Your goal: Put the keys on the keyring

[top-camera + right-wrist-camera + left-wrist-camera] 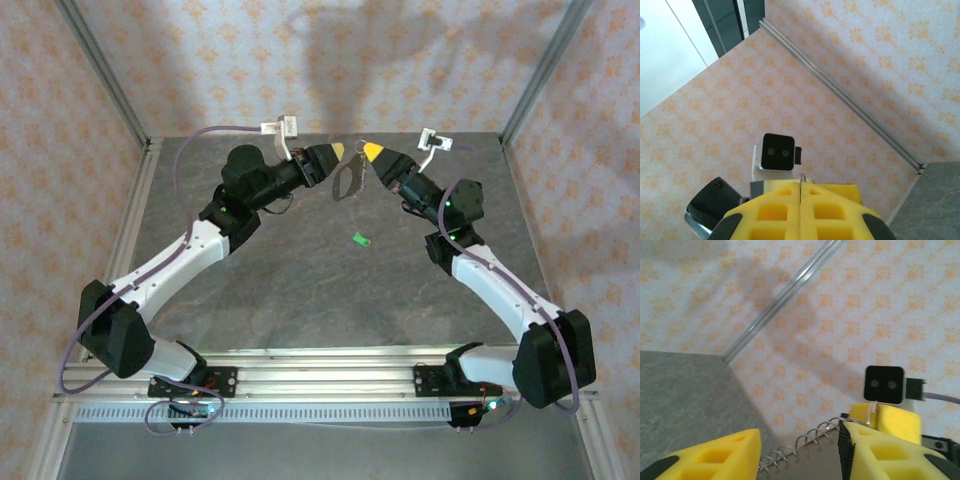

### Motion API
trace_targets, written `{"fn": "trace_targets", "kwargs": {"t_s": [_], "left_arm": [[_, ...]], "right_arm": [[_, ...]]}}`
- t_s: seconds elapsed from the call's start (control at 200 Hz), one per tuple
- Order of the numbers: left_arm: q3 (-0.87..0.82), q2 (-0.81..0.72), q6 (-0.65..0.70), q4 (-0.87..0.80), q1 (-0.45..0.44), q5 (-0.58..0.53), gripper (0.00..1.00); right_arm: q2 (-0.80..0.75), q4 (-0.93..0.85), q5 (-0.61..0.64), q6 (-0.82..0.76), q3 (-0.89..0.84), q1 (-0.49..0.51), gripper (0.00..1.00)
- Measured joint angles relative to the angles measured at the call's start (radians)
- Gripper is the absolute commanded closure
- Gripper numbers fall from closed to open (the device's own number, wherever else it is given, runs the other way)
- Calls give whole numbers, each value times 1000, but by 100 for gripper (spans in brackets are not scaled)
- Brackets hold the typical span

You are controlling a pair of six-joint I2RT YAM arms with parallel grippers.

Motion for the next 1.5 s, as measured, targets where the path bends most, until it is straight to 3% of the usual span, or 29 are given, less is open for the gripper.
{"fn": "trace_targets", "kwargs": {"t_s": [0.16, 0.475, 1.261, 1.496], "left_arm": [[-3, 0, -32, 68, -13, -3, 64], [-5, 10, -61, 147, -17, -3, 67], [-1, 51, -61, 155, -39, 14, 74], [6, 51, -60, 156, -39, 14, 87]], "right_arm": [[25, 34, 20, 21, 0, 13, 100], [38, 55, 24, 31, 0, 28, 100], [57, 75, 23, 42, 0, 30, 100], [62, 75, 22, 42, 0, 30, 100]]}}
